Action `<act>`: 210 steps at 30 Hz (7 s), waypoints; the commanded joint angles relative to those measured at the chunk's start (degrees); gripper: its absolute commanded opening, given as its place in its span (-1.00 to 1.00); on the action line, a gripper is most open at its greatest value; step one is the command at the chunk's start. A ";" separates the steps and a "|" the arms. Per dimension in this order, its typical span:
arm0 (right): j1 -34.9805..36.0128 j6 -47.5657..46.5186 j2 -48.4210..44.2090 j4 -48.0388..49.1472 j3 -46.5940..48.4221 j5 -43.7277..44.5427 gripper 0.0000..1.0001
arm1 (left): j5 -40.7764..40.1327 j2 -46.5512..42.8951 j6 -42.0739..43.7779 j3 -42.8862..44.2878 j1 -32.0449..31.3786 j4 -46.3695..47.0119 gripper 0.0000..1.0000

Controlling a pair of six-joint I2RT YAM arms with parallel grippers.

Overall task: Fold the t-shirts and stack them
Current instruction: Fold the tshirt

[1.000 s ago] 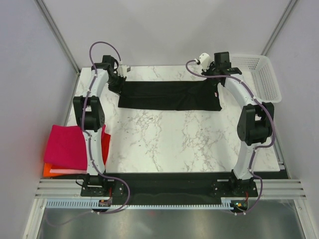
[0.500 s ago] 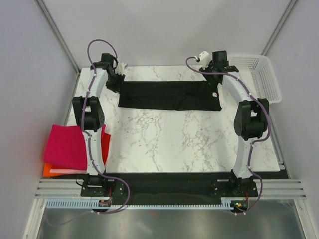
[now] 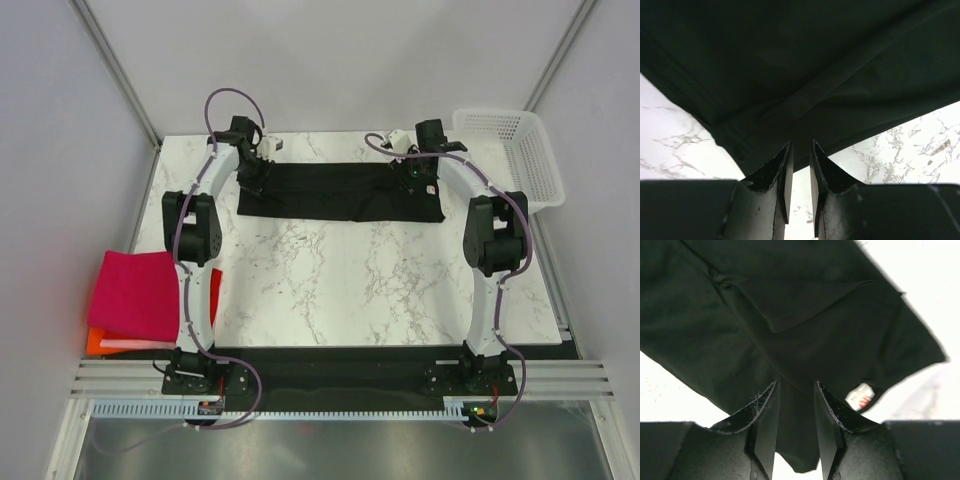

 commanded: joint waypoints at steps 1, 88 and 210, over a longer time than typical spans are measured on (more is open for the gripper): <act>0.45 0.37 2.98 -1.82 3.21 -2.78 -0.19 | 0.87 1.84 2.11 -0.95 1.11 -0.37 -0.48; 6.25 6.78 18.27 1.25 22.37 0.21 -0.02 | -9.07 -21.18 37.10 -37.07 -6.97 3.94 -0.95; 6.17 16.27 18.62 -2.44 23.95 5.66 -0.03 | 5.08 -16.63 16.18 -36.99 -44.94 -0.55 -0.43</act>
